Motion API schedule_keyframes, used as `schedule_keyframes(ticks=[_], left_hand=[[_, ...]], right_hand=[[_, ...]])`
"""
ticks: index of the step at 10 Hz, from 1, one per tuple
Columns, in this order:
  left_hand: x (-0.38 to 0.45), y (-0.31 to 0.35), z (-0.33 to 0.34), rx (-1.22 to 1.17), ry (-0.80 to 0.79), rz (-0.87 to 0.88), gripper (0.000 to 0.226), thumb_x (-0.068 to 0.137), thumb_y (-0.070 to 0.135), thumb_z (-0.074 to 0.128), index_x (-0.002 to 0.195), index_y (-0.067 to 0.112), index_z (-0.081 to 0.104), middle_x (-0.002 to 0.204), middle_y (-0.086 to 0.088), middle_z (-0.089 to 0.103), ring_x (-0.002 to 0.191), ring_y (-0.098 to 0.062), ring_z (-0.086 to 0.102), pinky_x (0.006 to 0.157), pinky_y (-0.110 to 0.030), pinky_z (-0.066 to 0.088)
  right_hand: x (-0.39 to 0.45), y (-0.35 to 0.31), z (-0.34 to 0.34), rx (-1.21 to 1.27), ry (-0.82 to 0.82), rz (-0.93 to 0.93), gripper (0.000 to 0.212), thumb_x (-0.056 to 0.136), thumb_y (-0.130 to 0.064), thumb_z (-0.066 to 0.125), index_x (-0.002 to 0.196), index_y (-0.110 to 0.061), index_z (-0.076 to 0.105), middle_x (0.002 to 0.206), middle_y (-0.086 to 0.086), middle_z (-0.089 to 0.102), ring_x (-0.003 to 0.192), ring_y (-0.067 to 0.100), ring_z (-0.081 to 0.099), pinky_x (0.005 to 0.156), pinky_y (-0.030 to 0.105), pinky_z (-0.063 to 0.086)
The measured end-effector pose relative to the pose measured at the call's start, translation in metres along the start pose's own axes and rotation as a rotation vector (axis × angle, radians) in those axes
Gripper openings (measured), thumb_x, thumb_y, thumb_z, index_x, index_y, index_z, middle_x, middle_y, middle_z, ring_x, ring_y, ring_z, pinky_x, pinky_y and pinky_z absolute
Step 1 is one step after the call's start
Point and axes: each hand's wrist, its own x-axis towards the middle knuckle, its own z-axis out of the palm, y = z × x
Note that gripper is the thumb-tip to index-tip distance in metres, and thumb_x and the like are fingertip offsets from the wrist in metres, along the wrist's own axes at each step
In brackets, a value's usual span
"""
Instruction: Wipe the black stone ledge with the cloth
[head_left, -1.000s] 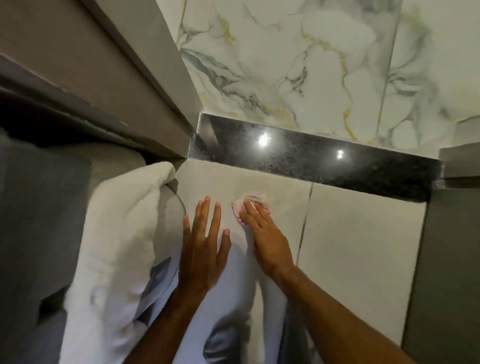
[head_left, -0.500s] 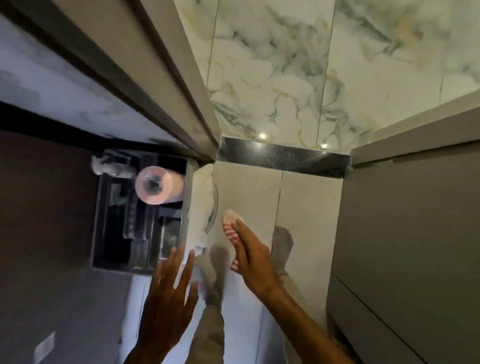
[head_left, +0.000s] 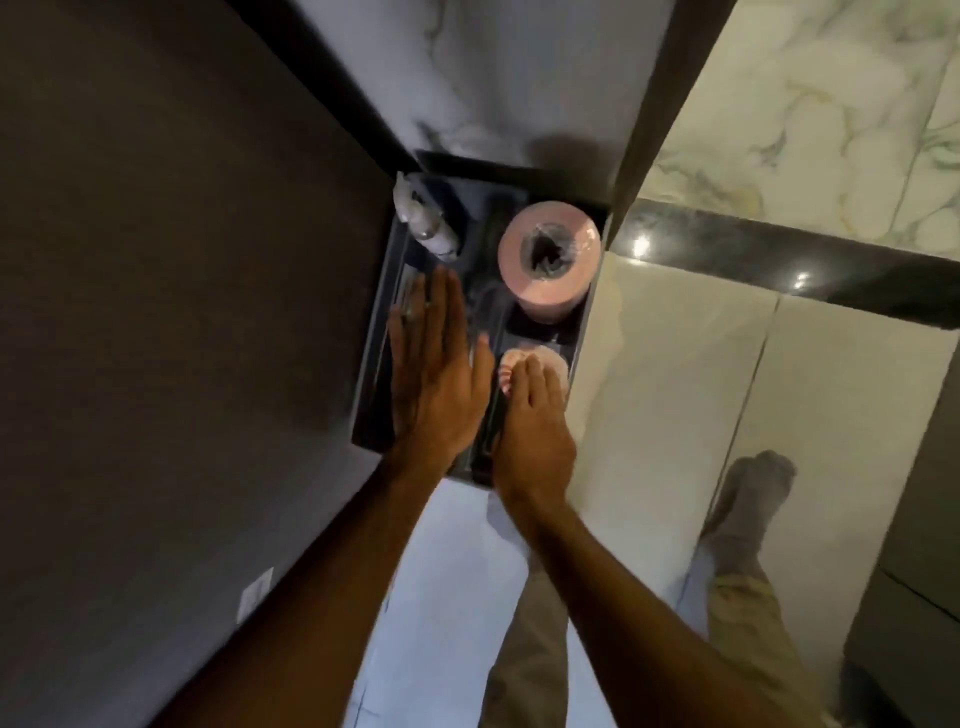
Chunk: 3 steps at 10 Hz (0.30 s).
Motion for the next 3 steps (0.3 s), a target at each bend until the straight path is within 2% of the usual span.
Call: schedule_keyframes(ticks=[1, 2, 3], left_hand=[[0.016, -0.008, 0.034, -0.029, -0.004, -0.011, 0.075, 0.112, 0.053, 0.018, 0.173, 0.01, 0.008, 0.183, -0.015, 0.006, 0.17, -0.032, 0.004, 0.139, -0.055, 0.01], [0.023, -0.018, 0.073, 0.031, -0.076, 0.012, 0.08, 0.109, 0.06, 0.012, 0.174, 0.015, 0.002, 0.183, -0.015, -0.003, 0.17, -0.034, -0.003, 0.139, -0.059, 0.006], [0.009, -0.019, 0.078, -0.057, -0.138, 0.023, 0.083, 0.109, 0.062, 0.021, 0.174, 0.013, 0.001, 0.183, -0.015, -0.004, 0.17, -0.035, -0.005, 0.139, -0.06, 0.001]], right_hand=[[0.02, 0.01, 0.051, -0.047, -0.074, -0.077, 0.067, 0.119, -0.038, 0.031, 0.177, -0.012, 0.008, 0.186, 0.009, 0.008, 0.174, 0.027, 0.005, 0.142, 0.047, 0.017], [0.018, 0.023, 0.096, -0.144, -0.152, -0.102, 0.08, 0.105, -0.042, -0.012, 0.176, -0.009, 0.007, 0.186, 0.011, 0.006, 0.174, 0.029, 0.003, 0.143, 0.045, 0.002], [-0.017, 0.032, 0.082, -0.156, -0.248, -0.15, 0.07, 0.119, -0.035, 0.035, 0.177, -0.022, -0.002, 0.187, 0.005, -0.006, 0.174, 0.025, -0.003, 0.143, 0.049, 0.011]])
